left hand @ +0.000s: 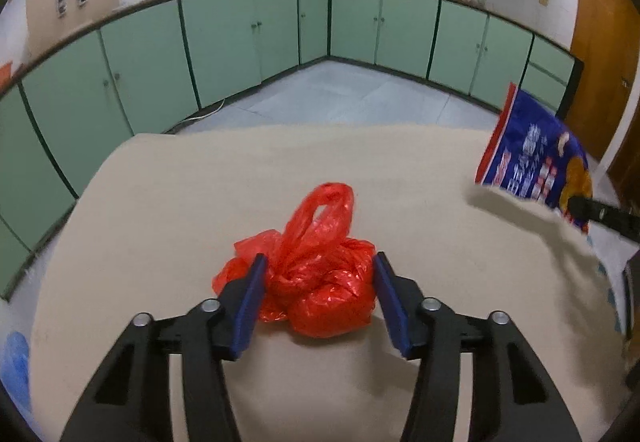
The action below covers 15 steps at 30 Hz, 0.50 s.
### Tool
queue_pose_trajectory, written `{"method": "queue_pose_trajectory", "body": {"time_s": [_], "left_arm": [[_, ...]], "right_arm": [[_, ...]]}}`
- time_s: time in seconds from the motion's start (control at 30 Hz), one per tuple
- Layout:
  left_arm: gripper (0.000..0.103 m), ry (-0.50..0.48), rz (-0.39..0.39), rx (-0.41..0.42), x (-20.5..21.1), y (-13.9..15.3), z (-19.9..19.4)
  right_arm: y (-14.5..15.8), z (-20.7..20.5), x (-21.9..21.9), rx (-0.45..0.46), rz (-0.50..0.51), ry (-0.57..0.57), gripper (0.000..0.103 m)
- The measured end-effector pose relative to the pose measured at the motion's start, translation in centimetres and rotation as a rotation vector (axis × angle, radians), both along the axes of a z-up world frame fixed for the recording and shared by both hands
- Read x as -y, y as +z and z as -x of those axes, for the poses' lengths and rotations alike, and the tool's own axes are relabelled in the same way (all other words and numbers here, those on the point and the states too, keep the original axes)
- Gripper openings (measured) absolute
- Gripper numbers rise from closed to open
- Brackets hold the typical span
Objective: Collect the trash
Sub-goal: 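Close the left tool on the red plastic bag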
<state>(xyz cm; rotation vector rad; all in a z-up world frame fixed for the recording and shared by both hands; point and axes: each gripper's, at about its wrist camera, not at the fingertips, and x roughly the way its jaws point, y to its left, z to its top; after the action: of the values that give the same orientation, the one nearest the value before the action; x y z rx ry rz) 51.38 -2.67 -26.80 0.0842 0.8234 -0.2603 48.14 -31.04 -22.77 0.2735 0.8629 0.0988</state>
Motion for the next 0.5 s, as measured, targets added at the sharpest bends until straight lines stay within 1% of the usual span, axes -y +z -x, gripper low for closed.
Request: {"method": "queue_pose_trajectory", "body": {"time_s": [0.17,0.27,0.4,0.5], "left_arm": [[0.045,-0.004,0.036,0.034,-0.5,1.5,2.0],[0.045,-0.016,0.057,0.066,-0.6,3.5,4.0],[0.044,-0.045,0.086,0.09,-0.5,5.8,7.0],[0.044,-0.076,0.106,0.09,0.2,7.1,9.5]], "right_arm": [[0.6,0.6,-0.1,0.0,0.0,0.003,0.014],[1.4,1.5,-0.3,0.006,-0.005,0.001,0.014],[3.2,4.1,-0.6,0.025,-0.001,0.007,0.014],[4.6,7.3,-0.5,0.048,-0.004,0.002,0.014]]}}
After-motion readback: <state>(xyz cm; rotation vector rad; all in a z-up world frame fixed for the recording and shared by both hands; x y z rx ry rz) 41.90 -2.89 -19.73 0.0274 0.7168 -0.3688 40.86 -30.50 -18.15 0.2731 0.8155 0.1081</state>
